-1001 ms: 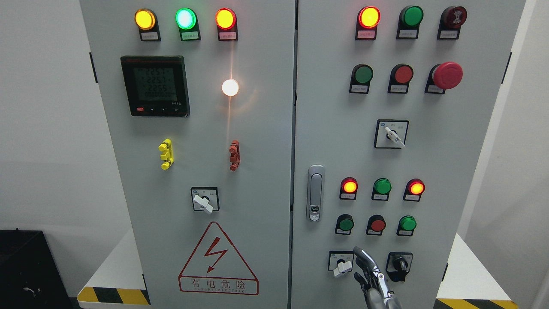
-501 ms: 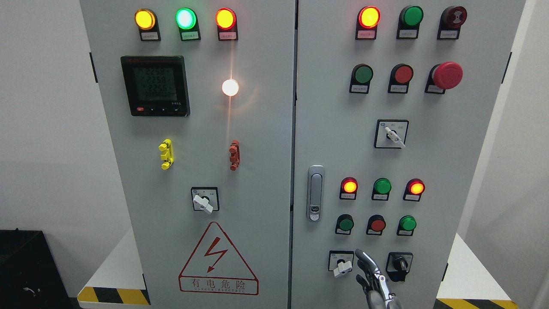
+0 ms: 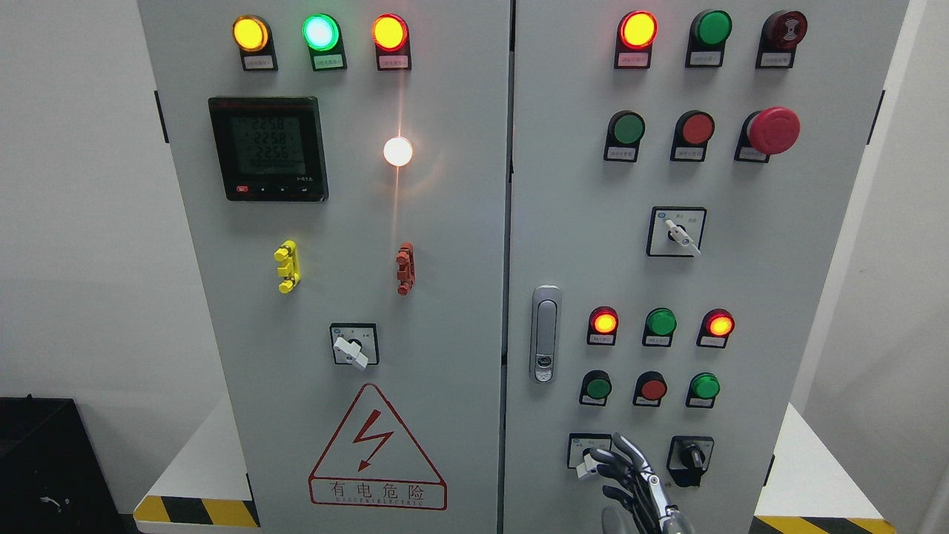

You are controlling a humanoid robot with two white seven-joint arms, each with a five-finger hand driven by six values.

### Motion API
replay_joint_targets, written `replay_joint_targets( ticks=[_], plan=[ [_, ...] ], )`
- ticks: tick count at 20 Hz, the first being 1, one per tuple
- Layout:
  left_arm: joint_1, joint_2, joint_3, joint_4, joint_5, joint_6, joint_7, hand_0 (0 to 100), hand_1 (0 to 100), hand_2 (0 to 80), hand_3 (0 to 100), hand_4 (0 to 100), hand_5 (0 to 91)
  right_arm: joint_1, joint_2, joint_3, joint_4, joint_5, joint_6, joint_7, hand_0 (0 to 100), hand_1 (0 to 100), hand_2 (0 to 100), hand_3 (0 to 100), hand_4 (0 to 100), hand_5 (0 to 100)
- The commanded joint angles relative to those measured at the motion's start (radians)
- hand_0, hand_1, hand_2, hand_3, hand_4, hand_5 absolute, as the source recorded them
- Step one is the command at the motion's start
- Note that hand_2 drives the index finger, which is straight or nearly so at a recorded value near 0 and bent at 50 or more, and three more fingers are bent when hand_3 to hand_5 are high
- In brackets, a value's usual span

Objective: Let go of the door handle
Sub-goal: 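Raise the right hand upward toward the silver door latch handle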

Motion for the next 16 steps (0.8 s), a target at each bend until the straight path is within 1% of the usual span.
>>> replay_joint_targets(
  ticks=[1, 3, 5, 6, 12, 16],
  plan=[
    [0.017, 0.0, 0.0, 0.0, 0.001, -0.001, 0.0, 12, 56, 0.0, 0, 0, 0.0, -0.019, -0.001, -0.006, 0.001, 0.112, -0.001, -0.003, 50, 33, 6, 97, 100, 100],
    [0.017, 0.0, 0.0, 0.001, 0.001, -0.001, 0.0, 12, 56, 0.0, 0, 0, 0.0, -0.028, -0.001, -0.007, 0.001, 0.184, 0.001, -0.012, 50, 33, 6, 99, 100, 100],
    [0.017, 0.0, 0.0, 0.0, 0.001, -0.001, 0.0, 12, 56, 0.0, 0, 0, 0.0, -0.045, 0.001, -0.006, 0.004, 0.274, 0.002, -0.042, 50, 33, 7, 100, 100, 100],
    [0.017, 0.0, 0.0, 0.0, -0.001, -0.001, 0.0, 12, 56, 0.0, 0, 0, 0.0, -0.051, -0.001, -0.004, 0.004, 0.323, 0.002, -0.05, 49, 34, 7, 100, 100, 100],
    [0.017, 0.0, 0.0, 0.0, -0.001, -0.001, 0.0, 12, 56, 0.0, 0, 0, 0.0, -0.087, -0.001, 0.006, 0.026, 0.552, -0.001, -0.055, 49, 34, 6, 100, 100, 100],
    [0.017, 0.0, 0.0, 0.001, -0.001, -0.001, 0.0, 12, 56, 0.0, 0, 0, 0.0, -0.102, -0.001, 0.017, 0.039, 0.737, -0.001, -0.056, 49, 32, 5, 100, 100, 100]
  ],
)
